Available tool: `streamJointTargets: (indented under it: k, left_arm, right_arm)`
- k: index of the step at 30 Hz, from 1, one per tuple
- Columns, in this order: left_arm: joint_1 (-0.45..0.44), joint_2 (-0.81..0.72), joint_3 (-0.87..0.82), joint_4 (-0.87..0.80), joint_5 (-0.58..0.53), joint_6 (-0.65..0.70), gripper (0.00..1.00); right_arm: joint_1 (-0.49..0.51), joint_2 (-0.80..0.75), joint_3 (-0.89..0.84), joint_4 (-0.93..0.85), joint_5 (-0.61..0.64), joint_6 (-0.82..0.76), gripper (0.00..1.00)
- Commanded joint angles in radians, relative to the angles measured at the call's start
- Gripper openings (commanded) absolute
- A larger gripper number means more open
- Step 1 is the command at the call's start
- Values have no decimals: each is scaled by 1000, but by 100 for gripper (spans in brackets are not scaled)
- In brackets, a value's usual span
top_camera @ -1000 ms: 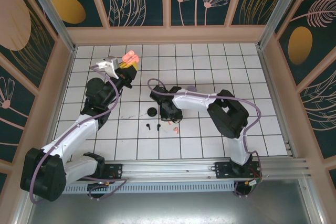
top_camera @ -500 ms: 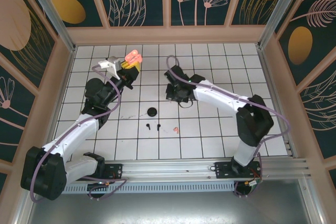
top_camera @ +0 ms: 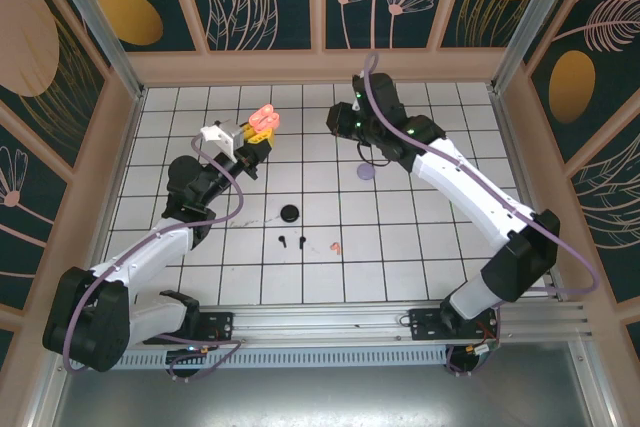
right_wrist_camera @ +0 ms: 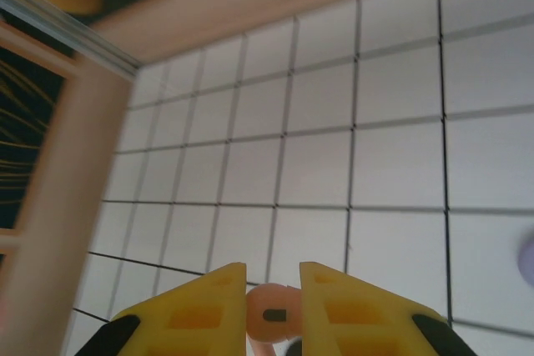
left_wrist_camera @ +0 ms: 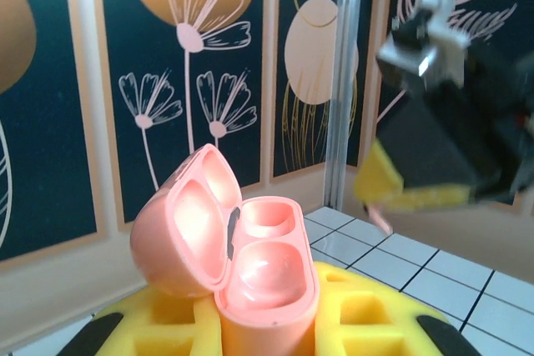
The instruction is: Insert the wireless bluetooth earbuds into the charging case
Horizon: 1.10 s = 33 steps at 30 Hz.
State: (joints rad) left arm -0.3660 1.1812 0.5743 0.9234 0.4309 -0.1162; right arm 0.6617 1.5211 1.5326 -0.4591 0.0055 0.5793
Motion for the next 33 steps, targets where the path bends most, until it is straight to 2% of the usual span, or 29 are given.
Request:
streamJointTargets:
  k: [1, 7, 10, 16, 23, 33]
  left_arm:
    - [-17, 11, 16, 43, 34, 115, 0]
    - [-97, 56, 85, -58, -18, 279, 0]
    - [-134, 92, 124, -75, -47, 312, 0]
    - [-166, 155, 210, -85, -99, 259, 0]
    - [-173, 202, 290, -137, -92, 196, 0]
    - [-180, 211, 317, -171, -63, 197, 0]
  right_arm:
    - [-5, -64, 48, 94, -26, -79, 18]
    - [-5, -125, 37, 240, -103, -131, 18]
    - [-3, -154, -7, 333, -148, -150, 19]
    - [1, -209, -119, 497, -217, -176, 19]
    - [27, -254, -283, 710, -268, -195, 20]
    - [77, -217, -360, 837, -250, -202, 19]
